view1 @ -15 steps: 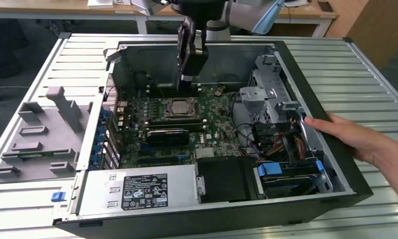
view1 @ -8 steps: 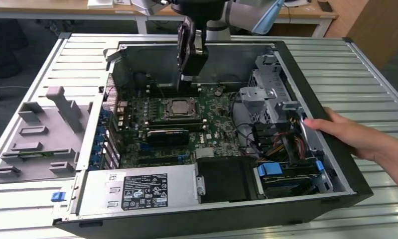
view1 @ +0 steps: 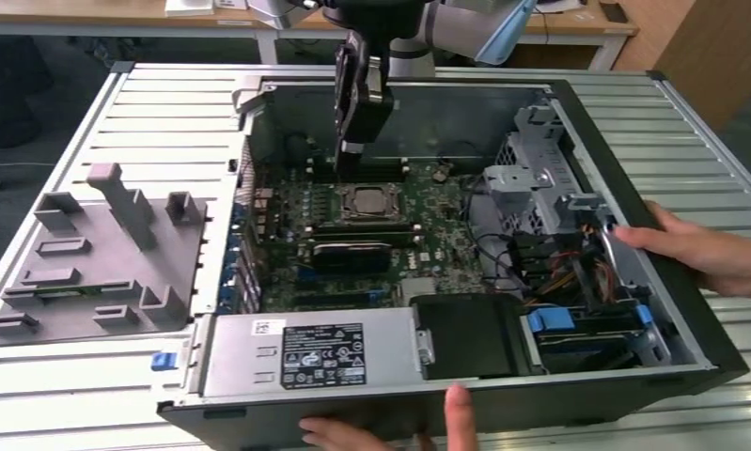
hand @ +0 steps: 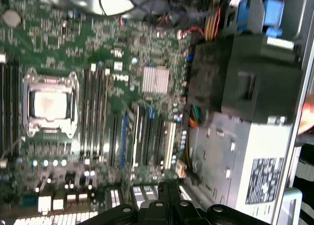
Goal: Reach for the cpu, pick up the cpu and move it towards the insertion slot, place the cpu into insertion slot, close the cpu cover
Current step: 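Close the cpu cover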
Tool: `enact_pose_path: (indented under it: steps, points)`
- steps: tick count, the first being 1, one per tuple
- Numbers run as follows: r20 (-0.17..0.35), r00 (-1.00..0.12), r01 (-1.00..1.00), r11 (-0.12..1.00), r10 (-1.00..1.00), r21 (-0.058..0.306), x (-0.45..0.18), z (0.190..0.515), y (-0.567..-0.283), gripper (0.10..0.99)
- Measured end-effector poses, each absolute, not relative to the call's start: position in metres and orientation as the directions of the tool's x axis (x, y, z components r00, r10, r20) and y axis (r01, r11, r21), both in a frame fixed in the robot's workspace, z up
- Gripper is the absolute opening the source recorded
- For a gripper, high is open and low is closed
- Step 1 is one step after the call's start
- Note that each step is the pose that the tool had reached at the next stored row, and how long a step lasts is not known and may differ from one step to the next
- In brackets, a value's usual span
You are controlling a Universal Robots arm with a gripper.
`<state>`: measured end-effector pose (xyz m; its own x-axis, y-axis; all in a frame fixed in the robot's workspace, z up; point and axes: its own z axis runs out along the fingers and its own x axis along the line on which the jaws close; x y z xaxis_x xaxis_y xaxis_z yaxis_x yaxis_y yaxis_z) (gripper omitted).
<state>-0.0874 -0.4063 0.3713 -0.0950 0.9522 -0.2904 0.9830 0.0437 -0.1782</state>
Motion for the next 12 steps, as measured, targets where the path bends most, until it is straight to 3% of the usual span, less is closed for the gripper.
enact_pose_path:
  steps: [12]
  points:
    - [-0.290,-0.095,0.983,0.044,0.952,-0.178,-0.0874,0.3712,-0.4063,0.110]
